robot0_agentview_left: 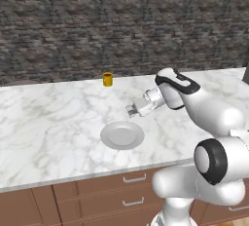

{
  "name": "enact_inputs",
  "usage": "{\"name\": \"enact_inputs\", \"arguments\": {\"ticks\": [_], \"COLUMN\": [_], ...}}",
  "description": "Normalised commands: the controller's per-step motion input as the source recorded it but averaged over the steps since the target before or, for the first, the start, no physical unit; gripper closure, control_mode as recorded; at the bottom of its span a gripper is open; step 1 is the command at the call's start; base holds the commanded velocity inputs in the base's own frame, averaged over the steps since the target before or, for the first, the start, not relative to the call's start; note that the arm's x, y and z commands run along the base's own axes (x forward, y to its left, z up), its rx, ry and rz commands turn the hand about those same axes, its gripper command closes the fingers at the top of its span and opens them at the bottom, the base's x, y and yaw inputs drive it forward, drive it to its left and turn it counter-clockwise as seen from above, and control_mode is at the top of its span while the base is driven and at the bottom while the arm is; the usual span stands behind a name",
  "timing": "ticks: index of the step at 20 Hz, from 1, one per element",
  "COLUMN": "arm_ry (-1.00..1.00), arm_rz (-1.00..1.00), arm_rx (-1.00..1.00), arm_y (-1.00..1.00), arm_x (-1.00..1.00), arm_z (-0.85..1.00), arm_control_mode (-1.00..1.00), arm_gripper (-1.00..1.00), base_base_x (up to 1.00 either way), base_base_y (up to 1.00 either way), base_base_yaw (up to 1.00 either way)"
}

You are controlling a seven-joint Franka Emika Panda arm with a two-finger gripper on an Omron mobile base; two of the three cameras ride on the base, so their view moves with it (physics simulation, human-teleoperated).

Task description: Pick up the marshmallow and place it in the cup of hot chocolate on the dining counter.

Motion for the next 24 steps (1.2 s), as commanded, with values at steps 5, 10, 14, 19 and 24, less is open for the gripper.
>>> {"name": "enact_inputs", "arguments": {"ticks": [5,10,14,19,24], "arm_ry": [-0.5,-0.41,-0.17,-0.13,-0.15], "arm_rz": [0.26,0.15,0.09,0.03,0.01], "arm_rx": [0.34,0.29,0.18,0.07,0.07], "arm_y": [-0.12,-0.01,-0.15,-0.27,-0.3], "arm_x": [-0.48,-0.56,-0.46,-0.62,-0.62], "arm_z": [0.05,0.35,0.5,0.51,0.44], "arm_control_mode": [-1.0,-1.0,-1.0,-1.0,-1.0], "arm_gripper": [1.0,1.0,1.0,1.0,1.0], "base_base_x": [0.0,0.0,0.0,0.0,0.0], "base_base_y": [0.0,0.0,0.0,0.0,0.0], "base_base_yaw": [0.0,0.0,0.0,0.0,0.0]}}
